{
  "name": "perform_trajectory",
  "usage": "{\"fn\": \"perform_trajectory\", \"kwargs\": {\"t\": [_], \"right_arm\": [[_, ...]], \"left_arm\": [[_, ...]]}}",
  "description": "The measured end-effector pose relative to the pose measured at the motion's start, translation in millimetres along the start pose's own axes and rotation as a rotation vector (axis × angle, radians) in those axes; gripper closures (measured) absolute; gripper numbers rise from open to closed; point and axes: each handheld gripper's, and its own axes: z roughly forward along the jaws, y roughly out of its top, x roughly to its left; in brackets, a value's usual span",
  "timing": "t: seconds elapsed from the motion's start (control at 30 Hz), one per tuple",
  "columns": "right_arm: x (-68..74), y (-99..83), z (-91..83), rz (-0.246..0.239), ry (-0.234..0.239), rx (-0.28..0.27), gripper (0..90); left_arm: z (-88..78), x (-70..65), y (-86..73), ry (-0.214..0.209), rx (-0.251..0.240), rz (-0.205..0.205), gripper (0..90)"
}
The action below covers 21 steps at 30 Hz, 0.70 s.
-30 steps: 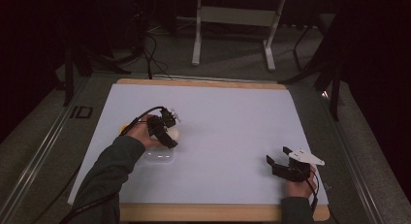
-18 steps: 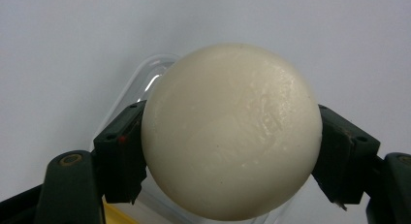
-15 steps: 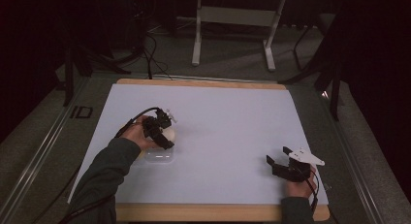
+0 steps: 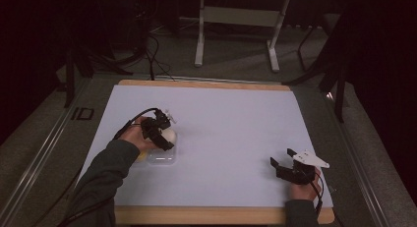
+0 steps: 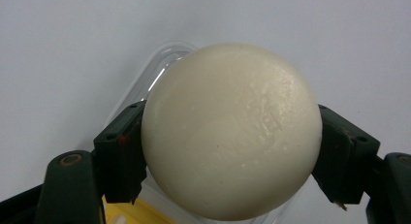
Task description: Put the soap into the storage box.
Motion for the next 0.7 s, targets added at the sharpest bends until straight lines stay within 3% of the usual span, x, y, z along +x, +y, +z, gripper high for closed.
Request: {"fn": "perform_trajectory", "kwargs": {"t": [0.7], "right_arm": [[0.2, -0.1, -0.2, 0.0, -0.003, -0.002, 21.5]], "left_arm": [[-8.5, 11.2, -14.9, 0.024, 0.019, -0.028, 24.8]]}}
